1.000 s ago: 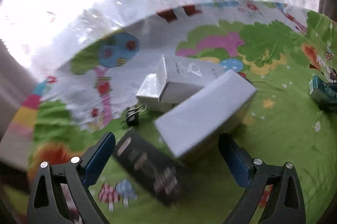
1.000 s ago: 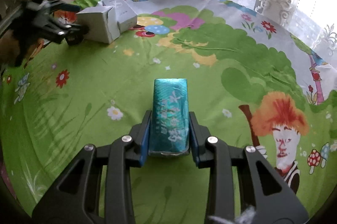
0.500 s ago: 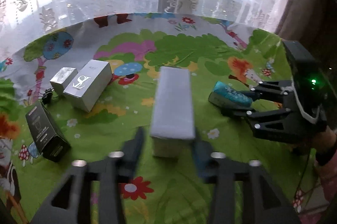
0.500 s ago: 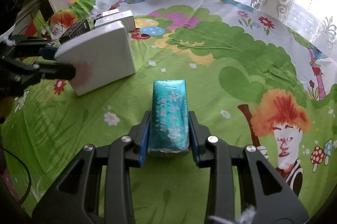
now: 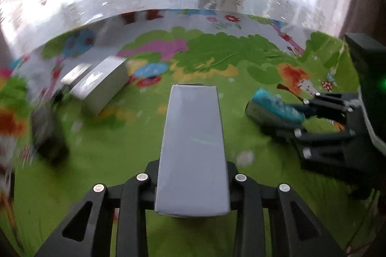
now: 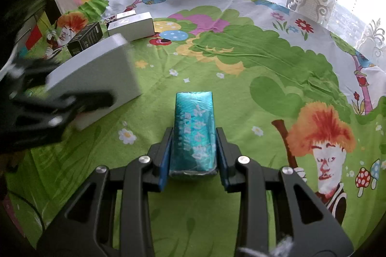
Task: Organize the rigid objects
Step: 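Carry the teal tissue pack and white box over to the storage box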
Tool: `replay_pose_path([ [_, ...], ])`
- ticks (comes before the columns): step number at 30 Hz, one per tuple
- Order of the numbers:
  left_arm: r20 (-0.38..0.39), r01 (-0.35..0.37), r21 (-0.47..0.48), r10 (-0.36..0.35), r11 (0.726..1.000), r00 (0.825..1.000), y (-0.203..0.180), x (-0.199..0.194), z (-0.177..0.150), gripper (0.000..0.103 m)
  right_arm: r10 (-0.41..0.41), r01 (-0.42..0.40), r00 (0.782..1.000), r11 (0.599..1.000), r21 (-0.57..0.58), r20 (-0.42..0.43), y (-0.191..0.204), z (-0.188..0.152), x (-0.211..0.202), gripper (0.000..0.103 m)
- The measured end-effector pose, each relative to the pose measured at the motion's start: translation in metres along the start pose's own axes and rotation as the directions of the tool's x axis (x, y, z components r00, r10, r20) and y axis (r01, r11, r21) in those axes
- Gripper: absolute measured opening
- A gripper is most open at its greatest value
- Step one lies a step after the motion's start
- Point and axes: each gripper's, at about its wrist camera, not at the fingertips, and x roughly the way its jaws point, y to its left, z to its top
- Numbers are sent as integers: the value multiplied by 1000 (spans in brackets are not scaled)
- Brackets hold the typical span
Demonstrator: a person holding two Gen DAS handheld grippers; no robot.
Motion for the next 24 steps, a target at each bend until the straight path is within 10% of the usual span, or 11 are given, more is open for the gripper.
replay_pose_path([
  [6, 60, -77, -47, 80, 996, 995, 7, -35, -52, 35, 4, -4, 1000, 1000, 7, 0, 0, 0, 0, 37],
  [24, 8, -83, -59, 84, 995, 996, 7, -21, -50, 36, -116, 114, 993, 980, 165, 0, 58, -53, -47, 37],
])
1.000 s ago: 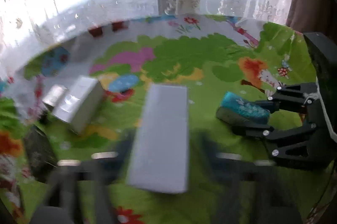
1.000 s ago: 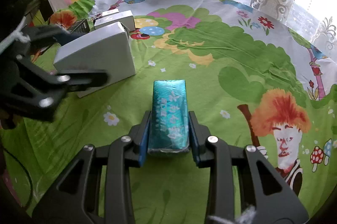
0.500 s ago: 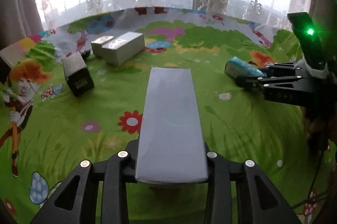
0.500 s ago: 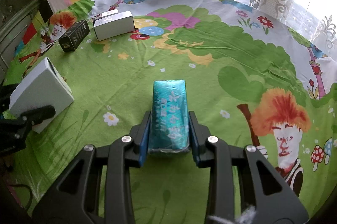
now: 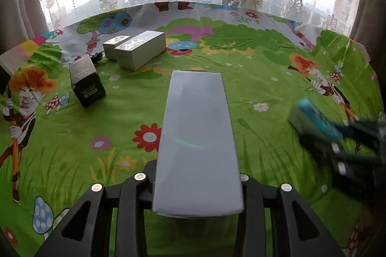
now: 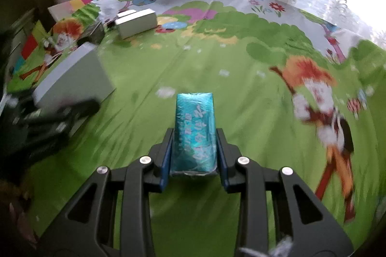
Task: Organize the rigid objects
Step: 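Carry the teal tissue pack and white box over to the storage box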
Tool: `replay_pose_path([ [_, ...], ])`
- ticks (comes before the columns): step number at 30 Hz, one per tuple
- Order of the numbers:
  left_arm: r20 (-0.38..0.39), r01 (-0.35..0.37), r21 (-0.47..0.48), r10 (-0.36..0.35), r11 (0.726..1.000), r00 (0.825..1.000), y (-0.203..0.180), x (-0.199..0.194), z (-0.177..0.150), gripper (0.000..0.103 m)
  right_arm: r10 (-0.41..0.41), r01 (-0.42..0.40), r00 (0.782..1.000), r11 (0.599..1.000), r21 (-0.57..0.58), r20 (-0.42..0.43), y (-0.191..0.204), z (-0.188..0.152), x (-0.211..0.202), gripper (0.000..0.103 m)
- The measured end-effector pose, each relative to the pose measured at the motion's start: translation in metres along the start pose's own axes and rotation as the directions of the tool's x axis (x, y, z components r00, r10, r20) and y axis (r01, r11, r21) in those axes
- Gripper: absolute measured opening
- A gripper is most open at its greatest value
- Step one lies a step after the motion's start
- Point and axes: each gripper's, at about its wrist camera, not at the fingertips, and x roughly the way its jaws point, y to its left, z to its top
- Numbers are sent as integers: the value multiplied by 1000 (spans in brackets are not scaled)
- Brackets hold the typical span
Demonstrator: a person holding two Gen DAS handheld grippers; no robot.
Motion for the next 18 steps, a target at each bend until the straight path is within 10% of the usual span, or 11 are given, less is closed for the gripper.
replay_pose_path([
  [11, 7, -15, -67, 16, 998, 1000, 3, -9, -8, 36, -48, 48, 999, 999, 5, 2, 13, -15, -11, 36],
  [18, 102, -62, -110, 73, 992, 992, 0, -49, -22, 36, -44, 25, 975, 996, 91, 218, 6, -24, -53, 37],
])
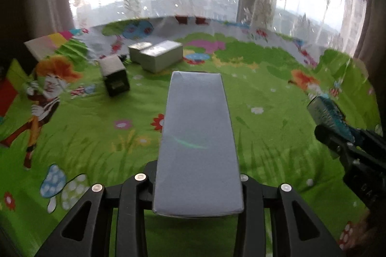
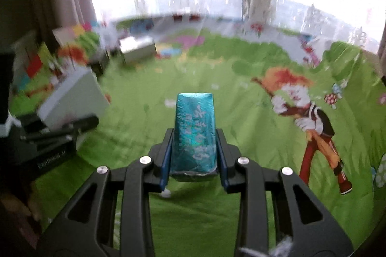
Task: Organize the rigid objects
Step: 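Carry the teal tissue pack and white box over to the storage box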
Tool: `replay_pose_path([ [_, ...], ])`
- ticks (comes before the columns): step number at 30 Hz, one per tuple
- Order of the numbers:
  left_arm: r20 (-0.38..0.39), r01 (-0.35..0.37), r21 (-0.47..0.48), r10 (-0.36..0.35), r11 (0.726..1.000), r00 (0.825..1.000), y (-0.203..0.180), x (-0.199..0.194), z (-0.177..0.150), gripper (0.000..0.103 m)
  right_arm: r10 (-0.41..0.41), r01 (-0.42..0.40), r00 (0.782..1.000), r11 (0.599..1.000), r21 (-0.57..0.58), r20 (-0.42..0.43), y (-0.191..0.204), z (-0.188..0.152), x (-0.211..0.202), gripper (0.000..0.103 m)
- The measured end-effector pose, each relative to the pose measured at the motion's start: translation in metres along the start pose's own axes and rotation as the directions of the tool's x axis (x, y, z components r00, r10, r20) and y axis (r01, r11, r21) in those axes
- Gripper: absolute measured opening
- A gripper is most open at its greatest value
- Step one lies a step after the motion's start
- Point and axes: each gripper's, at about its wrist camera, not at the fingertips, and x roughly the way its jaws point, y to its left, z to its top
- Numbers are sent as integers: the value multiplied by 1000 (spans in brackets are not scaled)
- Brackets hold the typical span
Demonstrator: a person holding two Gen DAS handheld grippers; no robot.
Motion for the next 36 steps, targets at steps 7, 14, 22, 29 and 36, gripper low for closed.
replay_pose_path([
  [7, 149, -31, -23, 34, 999, 988, 2, -40, 6, 36, -35, 33, 978, 999, 13, 208, 10, 2, -41, 37],
  [14, 361, -68, -44, 80, 997, 929, 0, -95, 5, 36, -90, 103, 883, 995, -4, 460, 32, 5, -104, 37],
  [22, 455, -72, -54, 89, 996, 886, 4, -135, -1, 36, -98, 145, 794, 989, -30, 600, 57, 11, -145, 37],
  [29, 474, -73, -54, 90, 996, 876, 14, -156, -8, 36, -50, 116, 795, 991, -70, 604, 72, 12, -153, 37],
  [36, 467, -77, -84, 107, 994, 878, 33, -176, -20, 36, 25, 58, 801, 991, -120, 598, 89, 11, -165, 37],
])
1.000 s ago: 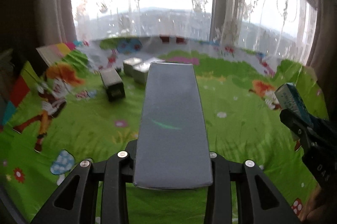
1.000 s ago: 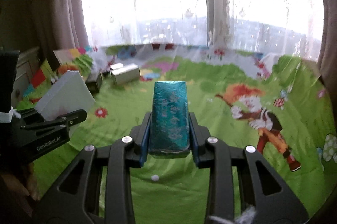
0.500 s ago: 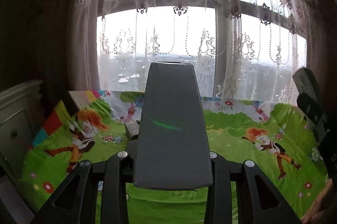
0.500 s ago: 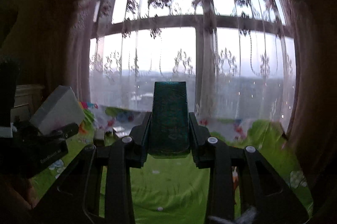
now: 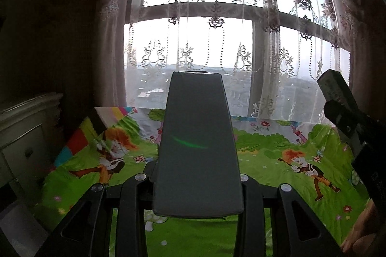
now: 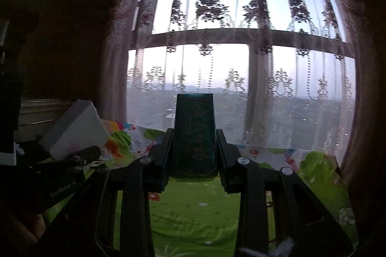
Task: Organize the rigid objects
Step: 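Carry the teal tissue pack and white box over to the storage box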
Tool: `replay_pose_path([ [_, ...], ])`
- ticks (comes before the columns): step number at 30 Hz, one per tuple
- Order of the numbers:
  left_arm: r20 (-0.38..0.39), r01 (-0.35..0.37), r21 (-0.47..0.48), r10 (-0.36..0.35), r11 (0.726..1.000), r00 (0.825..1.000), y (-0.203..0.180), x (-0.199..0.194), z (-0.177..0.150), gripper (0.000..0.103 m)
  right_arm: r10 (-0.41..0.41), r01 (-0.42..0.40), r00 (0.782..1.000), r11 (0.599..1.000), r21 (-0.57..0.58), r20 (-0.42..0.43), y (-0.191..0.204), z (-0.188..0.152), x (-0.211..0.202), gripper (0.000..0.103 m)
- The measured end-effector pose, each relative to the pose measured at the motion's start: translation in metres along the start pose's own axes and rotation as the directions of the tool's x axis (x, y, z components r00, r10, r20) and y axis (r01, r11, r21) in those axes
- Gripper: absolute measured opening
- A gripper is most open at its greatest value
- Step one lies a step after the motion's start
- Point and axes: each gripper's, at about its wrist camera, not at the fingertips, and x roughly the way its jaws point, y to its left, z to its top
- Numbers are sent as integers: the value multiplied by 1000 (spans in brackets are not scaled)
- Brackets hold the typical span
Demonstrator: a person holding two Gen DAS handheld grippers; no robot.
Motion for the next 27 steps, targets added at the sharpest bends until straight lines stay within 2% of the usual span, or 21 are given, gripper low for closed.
replay_pose_path([
  [7, -14, -45, -19, 45, 999, 999, 27, -22, -8, 36, 150, -150, 988, 988, -19, -35, 33, 4, -4, 37],
  [13, -2, -107, -42, 107, 993, 994, 51, -42, -13, 36, 233, -234, 972, 970, -58, -27, 63, 3, -13, 37],
  [18, -4, -154, -57, 154, 986, 988, 72, -57, -17, 36, 323, -324, 946, 940, -110, -30, 91, 6, -20, 37],
  [27, -68, -246, -90, 240, 965, 968, 112, -76, -38, 36, 447, -450, 892, 876, -175, -58, 134, 4, -28, 37],
])
